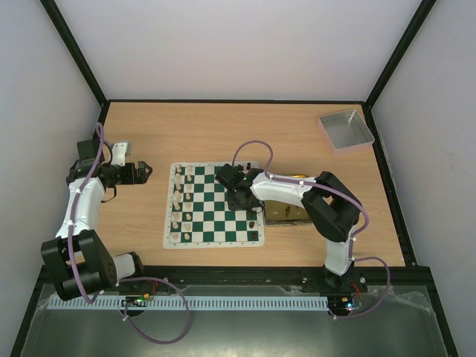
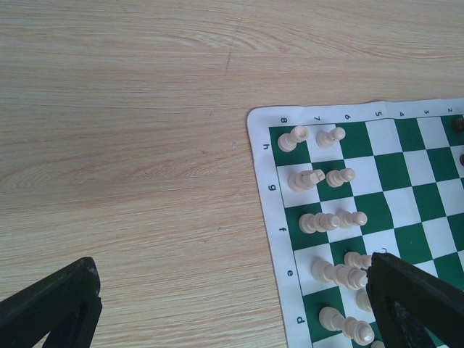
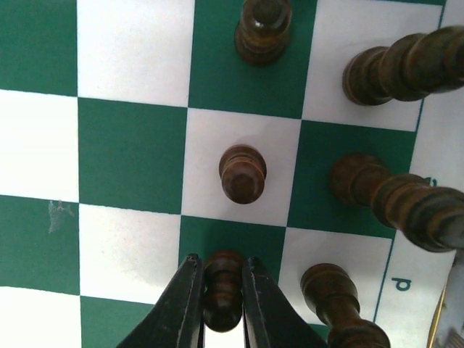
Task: Set up the chess pieces on the board
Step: Place the chess piece on the chessboard.
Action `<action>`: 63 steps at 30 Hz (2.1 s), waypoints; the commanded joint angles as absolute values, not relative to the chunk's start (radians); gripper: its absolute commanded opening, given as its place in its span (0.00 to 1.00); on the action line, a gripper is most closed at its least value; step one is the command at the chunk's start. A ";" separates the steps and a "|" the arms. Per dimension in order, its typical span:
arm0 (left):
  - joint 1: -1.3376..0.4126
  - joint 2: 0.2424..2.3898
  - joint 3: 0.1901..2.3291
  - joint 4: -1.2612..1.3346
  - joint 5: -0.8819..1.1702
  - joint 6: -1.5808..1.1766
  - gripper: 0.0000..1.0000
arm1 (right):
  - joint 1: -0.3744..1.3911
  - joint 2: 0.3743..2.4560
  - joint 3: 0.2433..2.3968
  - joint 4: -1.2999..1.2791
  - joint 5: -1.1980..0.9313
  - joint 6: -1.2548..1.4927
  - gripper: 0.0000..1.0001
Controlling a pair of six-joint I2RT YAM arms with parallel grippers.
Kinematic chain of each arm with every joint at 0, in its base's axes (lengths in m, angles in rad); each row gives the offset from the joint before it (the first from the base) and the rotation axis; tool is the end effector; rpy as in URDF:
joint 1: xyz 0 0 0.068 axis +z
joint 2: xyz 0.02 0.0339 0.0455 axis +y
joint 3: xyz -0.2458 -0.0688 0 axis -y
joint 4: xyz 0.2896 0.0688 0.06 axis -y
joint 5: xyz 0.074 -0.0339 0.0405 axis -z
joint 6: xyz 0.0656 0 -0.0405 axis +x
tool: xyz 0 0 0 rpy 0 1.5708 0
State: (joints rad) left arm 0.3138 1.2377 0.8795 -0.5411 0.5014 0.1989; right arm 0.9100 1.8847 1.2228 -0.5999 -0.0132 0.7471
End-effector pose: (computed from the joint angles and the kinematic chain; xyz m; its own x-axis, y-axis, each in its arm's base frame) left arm 0.3081 0.0668 0.1975 -0.7273 -0.0538 -0.6842 0.1606 0.9559 -0.2459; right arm 0.2471 0.3192 0.0836 -0.9671 -0.1369 -0.2146 -0.1837 0.9590 0.2159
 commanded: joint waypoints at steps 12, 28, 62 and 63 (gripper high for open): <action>0.318 1.243 0.880 -0.555 0.520 0.209 0.99 | 0.914 1.881 1.252 -0.619 0.007 0.748 0.22; 0.318 1.241 0.881 -0.555 0.521 0.209 0.99 | 0.914 1.861 1.265 -0.635 0.003 0.753 0.23; 0.318 1.242 0.881 -0.554 0.526 0.209 0.99 | 0.914 1.881 1.269 -0.637 -0.011 0.739 0.20; 0.318 1.241 0.881 -0.555 0.526 0.209 0.99 | 0.914 1.880 1.270 -0.638 -0.011 0.740 0.19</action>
State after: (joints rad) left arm 0.3138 1.2377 0.8795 -0.5411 0.5083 0.1989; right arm 0.9104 1.8854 1.2449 -0.6018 -0.0235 0.7414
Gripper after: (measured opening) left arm 0.993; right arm 0.207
